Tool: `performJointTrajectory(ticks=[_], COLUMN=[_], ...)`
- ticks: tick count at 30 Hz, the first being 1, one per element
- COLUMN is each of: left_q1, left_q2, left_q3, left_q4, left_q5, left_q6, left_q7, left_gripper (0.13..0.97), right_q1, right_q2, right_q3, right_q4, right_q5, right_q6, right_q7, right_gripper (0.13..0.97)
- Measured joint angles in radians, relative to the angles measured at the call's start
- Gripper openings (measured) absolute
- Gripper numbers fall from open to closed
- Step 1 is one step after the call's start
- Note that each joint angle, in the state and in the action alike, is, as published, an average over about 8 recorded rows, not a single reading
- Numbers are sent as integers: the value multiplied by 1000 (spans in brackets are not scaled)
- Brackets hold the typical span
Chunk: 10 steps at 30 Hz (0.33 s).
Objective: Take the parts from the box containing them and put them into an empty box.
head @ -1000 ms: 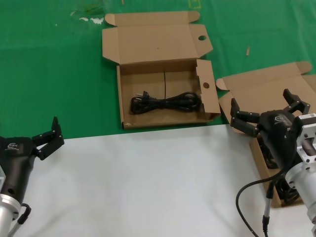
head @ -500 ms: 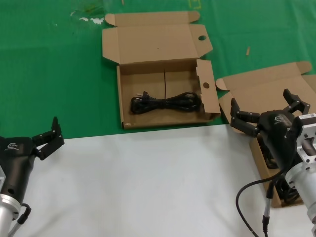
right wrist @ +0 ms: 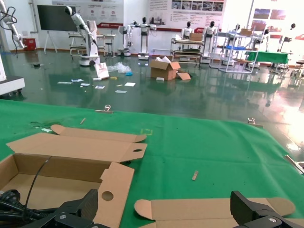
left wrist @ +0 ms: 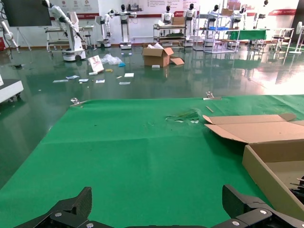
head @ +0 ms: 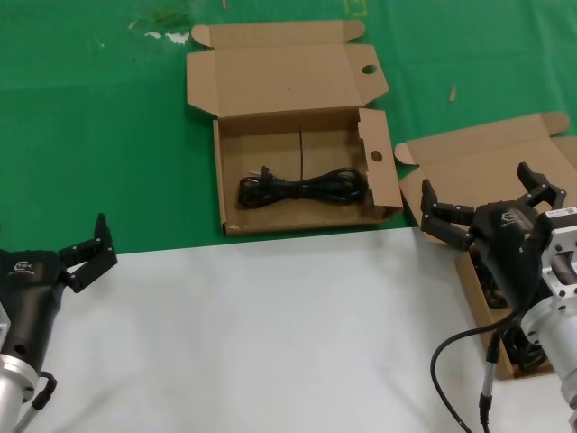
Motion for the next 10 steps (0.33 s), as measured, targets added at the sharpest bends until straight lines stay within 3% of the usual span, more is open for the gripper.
performJointTrajectory(ticks=[10], left_q1=[0], left_q2=[0], left_q3=[0], left_q4=[0], left_q5=[0], left_q6=[0], left_q7=[0], left_gripper=[966], right_q1=[0], right_q2=[0], right_q3=[0], right_q4=[0], right_q5=[0], right_q6=[0], right_q7=[0], right_gripper=[966])
